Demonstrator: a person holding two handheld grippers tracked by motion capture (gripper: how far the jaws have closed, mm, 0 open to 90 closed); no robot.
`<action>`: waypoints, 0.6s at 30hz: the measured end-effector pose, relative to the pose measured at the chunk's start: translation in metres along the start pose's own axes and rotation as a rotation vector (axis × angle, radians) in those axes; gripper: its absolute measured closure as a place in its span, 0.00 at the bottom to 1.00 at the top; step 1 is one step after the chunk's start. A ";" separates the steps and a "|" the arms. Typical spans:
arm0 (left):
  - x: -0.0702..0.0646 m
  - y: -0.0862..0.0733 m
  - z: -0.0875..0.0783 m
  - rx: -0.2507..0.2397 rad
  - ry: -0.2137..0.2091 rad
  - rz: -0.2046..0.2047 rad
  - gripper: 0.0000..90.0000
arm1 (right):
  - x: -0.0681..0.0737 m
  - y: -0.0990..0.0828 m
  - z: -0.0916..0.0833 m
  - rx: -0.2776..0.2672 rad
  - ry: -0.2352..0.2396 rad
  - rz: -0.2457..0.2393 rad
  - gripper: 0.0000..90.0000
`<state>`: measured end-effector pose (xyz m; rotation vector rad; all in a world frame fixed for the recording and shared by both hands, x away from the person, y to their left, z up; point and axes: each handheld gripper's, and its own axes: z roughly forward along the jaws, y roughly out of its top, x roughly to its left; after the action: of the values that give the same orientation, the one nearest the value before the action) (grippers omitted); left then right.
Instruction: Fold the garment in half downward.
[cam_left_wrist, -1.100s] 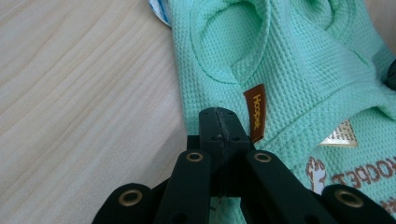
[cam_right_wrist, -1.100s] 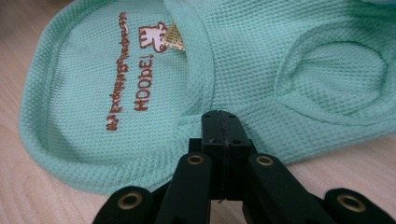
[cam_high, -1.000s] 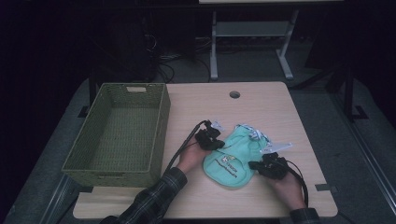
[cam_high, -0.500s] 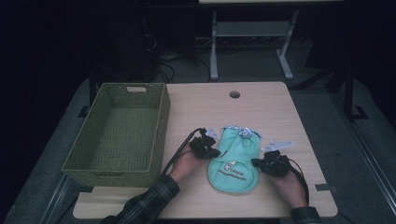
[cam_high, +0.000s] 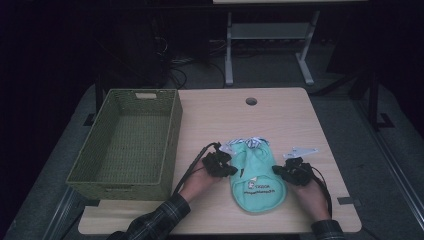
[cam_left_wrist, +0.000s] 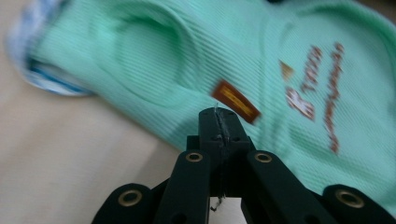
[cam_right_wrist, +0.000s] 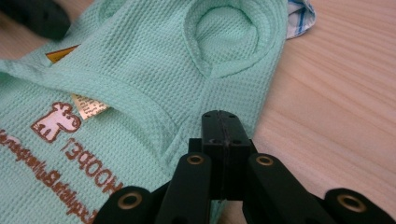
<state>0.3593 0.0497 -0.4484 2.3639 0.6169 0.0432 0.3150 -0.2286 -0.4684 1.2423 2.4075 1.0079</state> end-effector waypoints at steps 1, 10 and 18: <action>0.004 0.003 -0.002 -0.008 0.013 -0.007 0.96 | 0.000 0.000 0.000 -0.001 0.000 -0.001 1.00; 0.045 0.032 0.003 -0.079 0.135 -0.073 0.75 | 0.000 0.000 0.000 0.000 0.003 -0.003 1.00; 0.060 0.034 0.024 -0.046 0.166 -0.088 0.70 | 0.000 -0.001 0.000 -0.001 0.007 -0.003 1.00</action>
<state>0.4314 0.0390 -0.4531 2.3016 0.7908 0.2138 0.3148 -0.2294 -0.4687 1.2363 2.4133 1.0146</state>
